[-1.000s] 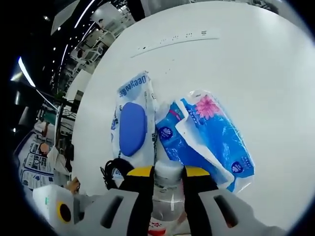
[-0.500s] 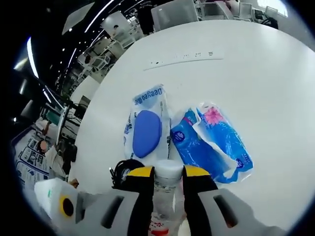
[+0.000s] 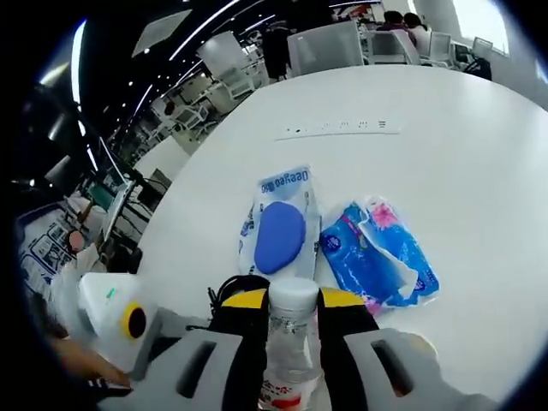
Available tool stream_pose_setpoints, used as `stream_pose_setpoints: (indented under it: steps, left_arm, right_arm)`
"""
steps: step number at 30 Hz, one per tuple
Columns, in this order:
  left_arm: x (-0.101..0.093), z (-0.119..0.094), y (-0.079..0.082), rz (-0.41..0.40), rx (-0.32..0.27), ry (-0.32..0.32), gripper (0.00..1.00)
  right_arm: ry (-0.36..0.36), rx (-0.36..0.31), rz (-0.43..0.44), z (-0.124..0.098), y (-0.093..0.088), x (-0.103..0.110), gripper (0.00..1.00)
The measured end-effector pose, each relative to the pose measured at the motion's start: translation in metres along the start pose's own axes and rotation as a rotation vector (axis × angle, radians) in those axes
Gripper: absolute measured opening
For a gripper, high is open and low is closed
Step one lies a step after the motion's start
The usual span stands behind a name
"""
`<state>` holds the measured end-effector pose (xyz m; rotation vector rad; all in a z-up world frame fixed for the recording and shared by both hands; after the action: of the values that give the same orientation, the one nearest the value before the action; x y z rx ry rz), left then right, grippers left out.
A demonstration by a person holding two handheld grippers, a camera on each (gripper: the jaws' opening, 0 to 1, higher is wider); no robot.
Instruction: Arrange the tabletop items into an orderly group along one side of the table until the central work area is clear of visible clutter.
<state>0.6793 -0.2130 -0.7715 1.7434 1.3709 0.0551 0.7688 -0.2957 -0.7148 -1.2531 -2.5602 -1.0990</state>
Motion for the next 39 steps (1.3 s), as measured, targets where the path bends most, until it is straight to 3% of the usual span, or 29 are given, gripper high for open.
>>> stream_pose_setpoints:
  steps: [6, 12, 18, 25, 30, 39]
  left_arm:
    - [0.003, 0.001, 0.005, 0.063, -0.02, -0.108, 0.47]
    - [0.002, 0.001, 0.005, 0.086, -0.021, -0.179, 0.44]
    - [-0.002, -0.002, 0.005, 0.085, -0.039, -0.191, 0.4]
    - [-0.008, -0.01, 0.007, 0.127, -0.066, -0.188, 0.37]
    - [-0.011, -0.015, 0.01, 0.204, -0.101, -0.15, 0.36]
    - [-0.022, -0.022, 0.008, 0.357, -0.092, -0.111, 0.36]
  right_arm:
    - [0.014, -0.05, -0.033, -0.019, -0.009, 0.012, 0.17]
    - [0.026, -0.094, -0.056, -0.024, -0.012, 0.007, 0.17]
    - [0.037, -0.114, -0.061, -0.033, -0.016, 0.006, 0.17]
    - [0.067, -0.179, -0.158, -0.05, -0.022, 0.014, 0.17]
    - [0.08, -0.231, -0.232, -0.061, -0.025, 0.025, 0.16]
    - [0.089, -0.291, -0.317, -0.074, -0.041, 0.034, 0.17]
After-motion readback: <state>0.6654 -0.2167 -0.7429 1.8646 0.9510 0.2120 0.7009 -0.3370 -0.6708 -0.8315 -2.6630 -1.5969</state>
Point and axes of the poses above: the point that each gripper's makers call its tool centre point, and the gripper's own axes: z roughly forward along the fingers, x roughly to its left, y roughly out of its top, the point moved 10 cm from there along -z, roughly backward along the fingers
